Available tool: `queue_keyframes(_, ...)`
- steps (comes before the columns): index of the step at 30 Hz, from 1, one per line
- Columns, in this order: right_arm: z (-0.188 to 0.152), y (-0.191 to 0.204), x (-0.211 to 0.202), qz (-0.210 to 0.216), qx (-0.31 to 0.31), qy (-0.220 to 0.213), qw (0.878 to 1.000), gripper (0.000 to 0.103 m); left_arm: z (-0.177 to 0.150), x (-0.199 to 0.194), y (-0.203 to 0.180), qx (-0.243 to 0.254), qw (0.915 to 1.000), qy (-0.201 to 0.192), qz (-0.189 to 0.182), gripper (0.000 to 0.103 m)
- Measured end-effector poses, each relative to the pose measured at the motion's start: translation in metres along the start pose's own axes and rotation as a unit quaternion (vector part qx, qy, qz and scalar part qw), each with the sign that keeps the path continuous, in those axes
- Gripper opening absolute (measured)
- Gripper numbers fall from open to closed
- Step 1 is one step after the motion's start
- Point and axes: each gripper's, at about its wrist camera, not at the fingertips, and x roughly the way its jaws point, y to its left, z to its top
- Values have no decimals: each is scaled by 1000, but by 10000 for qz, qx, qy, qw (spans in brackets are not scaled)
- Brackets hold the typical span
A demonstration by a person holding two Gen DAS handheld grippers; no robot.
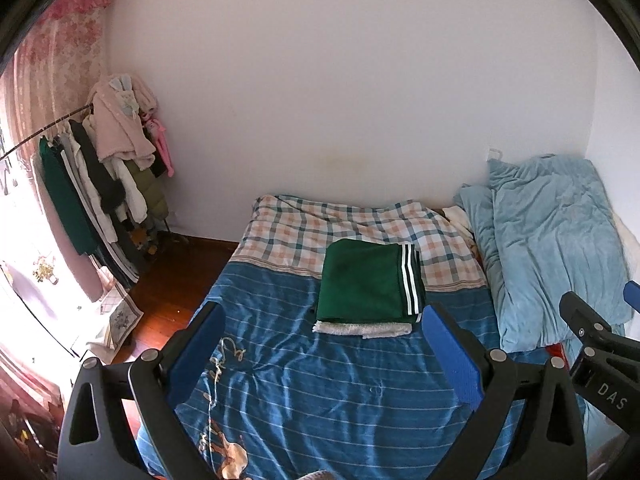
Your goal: Fold large clothes
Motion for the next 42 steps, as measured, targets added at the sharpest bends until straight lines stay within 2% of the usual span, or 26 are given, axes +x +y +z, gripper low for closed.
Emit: queue_keyframes(42, -4, -3, 9, 260, -51, 93, 9996, 101, -5, -7, -5, 30, 10000, 71, 45, 101)
